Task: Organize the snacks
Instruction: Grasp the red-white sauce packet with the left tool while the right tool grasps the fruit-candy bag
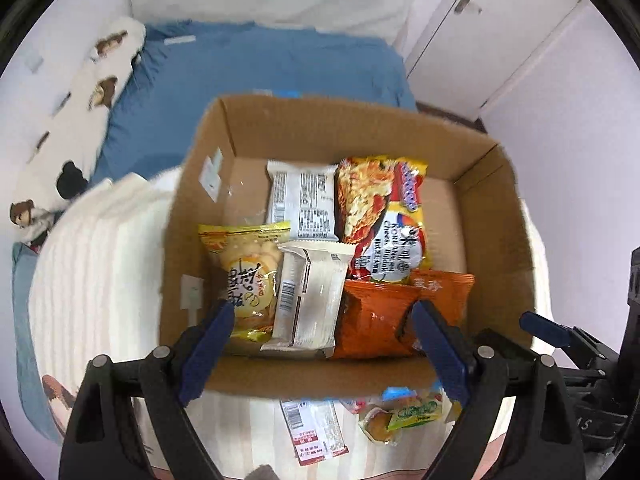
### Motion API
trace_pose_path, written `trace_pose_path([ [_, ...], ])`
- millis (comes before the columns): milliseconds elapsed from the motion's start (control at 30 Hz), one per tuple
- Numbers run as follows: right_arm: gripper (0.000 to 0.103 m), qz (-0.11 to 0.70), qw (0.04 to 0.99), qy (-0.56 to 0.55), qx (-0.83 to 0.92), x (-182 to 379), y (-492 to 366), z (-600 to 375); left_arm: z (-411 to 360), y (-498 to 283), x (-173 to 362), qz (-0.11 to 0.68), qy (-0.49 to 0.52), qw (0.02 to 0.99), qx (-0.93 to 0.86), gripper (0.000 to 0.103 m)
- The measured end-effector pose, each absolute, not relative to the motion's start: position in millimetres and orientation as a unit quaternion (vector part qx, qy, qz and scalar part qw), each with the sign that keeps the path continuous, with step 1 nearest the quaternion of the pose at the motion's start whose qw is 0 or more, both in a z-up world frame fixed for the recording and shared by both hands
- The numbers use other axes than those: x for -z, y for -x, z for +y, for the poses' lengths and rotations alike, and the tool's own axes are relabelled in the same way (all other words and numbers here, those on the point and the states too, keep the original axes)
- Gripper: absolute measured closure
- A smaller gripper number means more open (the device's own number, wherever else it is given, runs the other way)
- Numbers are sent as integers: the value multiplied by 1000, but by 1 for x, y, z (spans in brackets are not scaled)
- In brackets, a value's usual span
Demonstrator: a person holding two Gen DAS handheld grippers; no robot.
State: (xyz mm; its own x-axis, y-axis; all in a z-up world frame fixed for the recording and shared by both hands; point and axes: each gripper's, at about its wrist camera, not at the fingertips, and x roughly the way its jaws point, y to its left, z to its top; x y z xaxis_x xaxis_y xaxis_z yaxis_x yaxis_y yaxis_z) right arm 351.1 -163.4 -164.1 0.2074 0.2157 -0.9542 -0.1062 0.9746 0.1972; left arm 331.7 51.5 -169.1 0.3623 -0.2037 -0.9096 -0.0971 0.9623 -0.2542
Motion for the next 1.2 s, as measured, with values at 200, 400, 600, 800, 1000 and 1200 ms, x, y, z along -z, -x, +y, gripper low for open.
trace_pose_path([
  [200,8,577,806,-46,-121,130,-305,-171,46,-279,140,513,116,850,20,12],
  [400,8,564,817,-39,-118,129,-255,-197,36,-230,164,528,111,842,4,12],
  [600,17,586,804,-57,-84,169,-235,-238,28,-209,232,588,133,798,-11,12],
  [800,20,608,788,-81,-63,209,-235,-255,14,-224,292,630,138,764,-20,12],
  [1000,31,614,776,-108,-98,227,-242,-224,0,-241,330,650,122,749,-33,12],
  [1200,32,637,759,-96,-96,257,-257,-194,0,-236,341,643,90,760,-43,47],
])
